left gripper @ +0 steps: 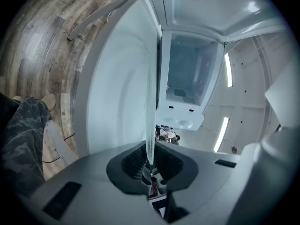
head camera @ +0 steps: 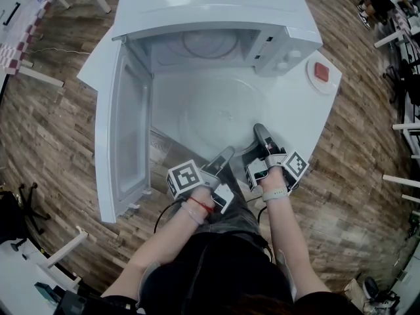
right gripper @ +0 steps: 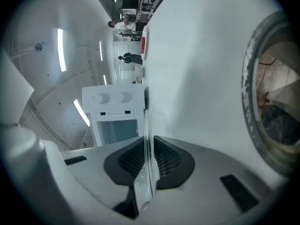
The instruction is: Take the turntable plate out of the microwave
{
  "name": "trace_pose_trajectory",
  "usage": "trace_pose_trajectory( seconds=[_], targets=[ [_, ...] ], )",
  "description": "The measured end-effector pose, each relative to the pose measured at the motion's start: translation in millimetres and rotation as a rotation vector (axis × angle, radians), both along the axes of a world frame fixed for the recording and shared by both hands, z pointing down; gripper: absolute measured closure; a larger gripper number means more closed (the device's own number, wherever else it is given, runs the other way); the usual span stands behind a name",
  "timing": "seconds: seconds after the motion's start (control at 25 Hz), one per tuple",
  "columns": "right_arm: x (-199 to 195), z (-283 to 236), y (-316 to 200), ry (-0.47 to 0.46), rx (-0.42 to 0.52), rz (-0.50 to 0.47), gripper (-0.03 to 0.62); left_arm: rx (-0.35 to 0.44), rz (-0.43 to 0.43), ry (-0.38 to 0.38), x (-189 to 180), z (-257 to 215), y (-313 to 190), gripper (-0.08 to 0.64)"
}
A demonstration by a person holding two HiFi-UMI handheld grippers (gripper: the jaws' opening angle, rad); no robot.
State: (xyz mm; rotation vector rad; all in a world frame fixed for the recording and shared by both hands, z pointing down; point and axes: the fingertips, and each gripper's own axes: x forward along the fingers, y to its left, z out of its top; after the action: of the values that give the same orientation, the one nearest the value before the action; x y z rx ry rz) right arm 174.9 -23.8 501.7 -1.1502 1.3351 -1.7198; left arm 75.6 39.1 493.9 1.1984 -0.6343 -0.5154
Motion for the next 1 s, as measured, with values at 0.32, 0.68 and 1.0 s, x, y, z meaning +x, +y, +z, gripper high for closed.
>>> trace_pose_trajectory(
  seconds=[0.32, 0.68, 1.0],
  targets=[
    [-6.1, -7.9, 2.4, 0.108, 0.060, -0.117, 0.535, -0.018, -0.015, 0.015, -0.6, 2.1, -0.4, 0.518],
    [-27.3, -8.1, 31.7, 0.124, 0.033, -0.237, 0.494, -0.036, -0.026, 0.005, -3.4, 7.4, -0.2, 0.518],
    [-56.9, -6.9, 63.0, 0.137, -0.002, -0.386, 0.494, -0.047, -0.024, -0.009, -2.9, 10.6, 0.5, 0.518]
  ],
)
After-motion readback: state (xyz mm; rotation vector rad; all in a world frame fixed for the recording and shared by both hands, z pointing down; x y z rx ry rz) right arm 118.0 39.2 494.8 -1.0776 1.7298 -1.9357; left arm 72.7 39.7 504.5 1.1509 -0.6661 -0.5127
